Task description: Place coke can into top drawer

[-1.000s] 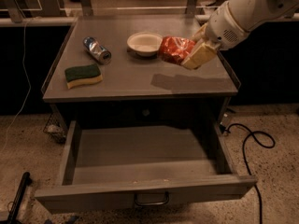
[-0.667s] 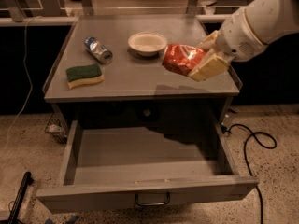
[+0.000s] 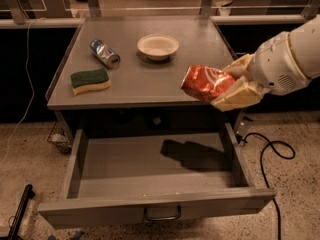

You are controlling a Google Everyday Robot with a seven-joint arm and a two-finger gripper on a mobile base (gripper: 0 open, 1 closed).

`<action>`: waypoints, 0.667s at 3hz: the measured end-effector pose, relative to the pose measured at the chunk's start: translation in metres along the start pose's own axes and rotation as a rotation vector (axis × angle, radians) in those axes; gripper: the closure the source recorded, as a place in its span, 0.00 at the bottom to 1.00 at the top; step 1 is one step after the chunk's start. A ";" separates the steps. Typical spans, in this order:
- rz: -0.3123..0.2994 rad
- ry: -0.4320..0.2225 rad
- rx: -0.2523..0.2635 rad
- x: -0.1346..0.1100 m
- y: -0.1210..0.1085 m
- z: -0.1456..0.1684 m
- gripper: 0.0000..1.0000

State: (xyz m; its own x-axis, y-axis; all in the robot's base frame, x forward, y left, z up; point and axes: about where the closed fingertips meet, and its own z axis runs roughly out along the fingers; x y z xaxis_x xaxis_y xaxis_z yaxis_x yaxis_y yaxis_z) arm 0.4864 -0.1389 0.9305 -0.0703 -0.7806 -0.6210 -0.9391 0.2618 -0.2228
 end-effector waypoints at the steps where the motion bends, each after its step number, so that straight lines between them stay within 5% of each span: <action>1: 0.047 -0.023 -0.005 0.018 0.018 0.001 1.00; 2: 0.102 -0.027 -0.025 0.037 0.018 0.017 1.00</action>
Offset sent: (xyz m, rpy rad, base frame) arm -0.0010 -0.0244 -0.0798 0.0962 0.1487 -0.0970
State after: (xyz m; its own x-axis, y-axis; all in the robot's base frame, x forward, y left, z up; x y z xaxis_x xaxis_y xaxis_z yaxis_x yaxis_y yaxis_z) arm 0.4726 -0.1535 0.8903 -0.1570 -0.7349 -0.6597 -0.9357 0.3244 -0.1388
